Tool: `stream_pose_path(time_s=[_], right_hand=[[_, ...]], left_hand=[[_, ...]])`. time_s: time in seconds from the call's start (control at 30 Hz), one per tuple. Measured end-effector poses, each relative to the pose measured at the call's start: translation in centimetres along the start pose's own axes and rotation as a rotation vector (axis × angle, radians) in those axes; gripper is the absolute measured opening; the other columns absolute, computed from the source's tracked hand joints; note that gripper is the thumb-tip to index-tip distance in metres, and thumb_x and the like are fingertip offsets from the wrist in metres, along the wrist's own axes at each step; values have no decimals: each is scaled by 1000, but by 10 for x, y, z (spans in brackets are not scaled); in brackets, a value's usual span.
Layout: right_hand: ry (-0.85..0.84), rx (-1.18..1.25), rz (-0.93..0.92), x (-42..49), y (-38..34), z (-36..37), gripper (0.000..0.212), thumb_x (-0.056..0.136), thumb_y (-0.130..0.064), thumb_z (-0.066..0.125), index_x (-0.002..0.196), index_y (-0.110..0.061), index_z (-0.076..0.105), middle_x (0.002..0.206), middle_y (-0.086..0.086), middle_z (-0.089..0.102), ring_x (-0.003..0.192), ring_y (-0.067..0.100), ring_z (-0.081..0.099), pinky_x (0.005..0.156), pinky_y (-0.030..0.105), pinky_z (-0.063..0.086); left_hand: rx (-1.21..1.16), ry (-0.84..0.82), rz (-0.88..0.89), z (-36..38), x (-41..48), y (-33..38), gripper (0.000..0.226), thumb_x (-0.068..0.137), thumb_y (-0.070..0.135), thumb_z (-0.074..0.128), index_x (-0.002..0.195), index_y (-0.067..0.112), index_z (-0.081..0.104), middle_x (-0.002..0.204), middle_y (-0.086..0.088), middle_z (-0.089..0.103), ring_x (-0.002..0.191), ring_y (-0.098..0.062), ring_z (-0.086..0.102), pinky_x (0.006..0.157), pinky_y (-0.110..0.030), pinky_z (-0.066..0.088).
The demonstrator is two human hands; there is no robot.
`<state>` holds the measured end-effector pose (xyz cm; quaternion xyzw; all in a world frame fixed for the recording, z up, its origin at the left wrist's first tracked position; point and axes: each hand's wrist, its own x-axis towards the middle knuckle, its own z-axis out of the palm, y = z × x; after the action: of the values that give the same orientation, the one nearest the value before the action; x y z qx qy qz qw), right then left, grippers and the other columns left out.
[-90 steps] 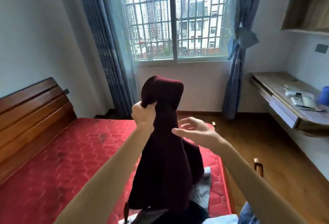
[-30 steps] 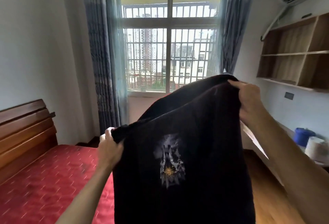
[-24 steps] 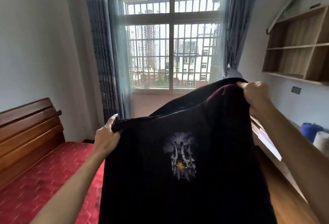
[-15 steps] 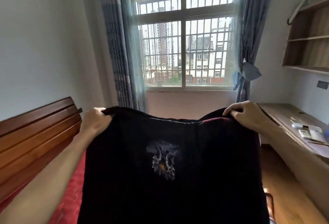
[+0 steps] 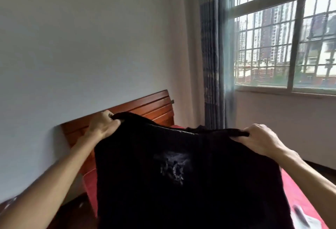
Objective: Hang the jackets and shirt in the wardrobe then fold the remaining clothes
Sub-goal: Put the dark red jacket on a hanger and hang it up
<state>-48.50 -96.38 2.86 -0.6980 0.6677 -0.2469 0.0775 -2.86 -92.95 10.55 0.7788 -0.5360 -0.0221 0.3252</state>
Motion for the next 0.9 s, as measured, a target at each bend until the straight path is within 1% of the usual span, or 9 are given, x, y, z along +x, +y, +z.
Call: stream_pose_path(time_s=[0.1,0.2,0.3,0.4,0.53,0.63,0.7,0.8,0.9], right_hand=[[-102,242,-4,10,-74,20,38,72,-51,77,61,-15,70,62,3,66,64,24,66,57,29,48],[-373,517,-46,3,-156,36,28,69,-32,81,68,-4,75,70,14,73,69,34,72,61,33,54],[-633,708,-143,-26,-236,51,27,73,-26,81,87,-3,76,82,15,77,77,32,75,75,39,61],[-787,891,-209,-63,-313,66,29,76,-27,81,93,-4,75,86,13,77,79,29,76,74,36,60],[-932,1078,-262,-125,-416,82,38,74,-34,83,97,-5,75,91,13,77,82,28,75,77,37,61],[-1045,1152,-362,-189,-486,83,33,76,-28,83,93,-3,73,84,12,77,73,23,75,59,26,59],[-1108,1178,-454,-237,-527,82,29,76,-24,83,88,0,73,80,12,77,65,20,74,54,25,58],[-1136,1252,-534,-299,-584,80,30,78,-28,81,88,0,74,82,14,77,69,24,75,64,31,61],[-1167,1301,-581,-350,-640,76,48,82,-50,68,100,-6,72,91,12,77,83,27,75,84,40,60]], left_hand=[[-59,-55,-163,-44,-29,-39,38,73,45,58,93,13,68,98,-7,69,92,-27,63,78,-34,49],[-142,-104,-349,-85,-56,-73,41,76,39,64,103,9,72,102,-10,71,94,-27,68,84,-35,56],[-175,-117,-511,-130,-87,-103,37,80,29,67,107,4,68,104,-13,72,90,-27,70,77,-30,58],[-207,-84,-608,-176,-122,-127,36,77,24,70,105,2,68,98,-15,75,88,-31,73,81,-38,61],[-266,11,-678,-227,-174,-160,40,69,24,79,101,3,71,95,-14,77,88,-29,74,83,-42,60],[-323,105,-687,-261,-212,-182,52,58,30,86,101,4,72,94,-12,77,86,-27,75,79,-42,62],[-337,204,-683,-285,-237,-198,49,56,32,86,95,6,70,90,-9,76,81,-24,74,75,-38,62],[-415,364,-648,-331,-280,-220,30,64,29,80,86,12,69,86,-9,73,77,-23,71,73,-39,60],[-584,424,-543,-381,-326,-232,21,82,43,67,78,22,68,68,2,68,59,-12,65,52,-26,51]])
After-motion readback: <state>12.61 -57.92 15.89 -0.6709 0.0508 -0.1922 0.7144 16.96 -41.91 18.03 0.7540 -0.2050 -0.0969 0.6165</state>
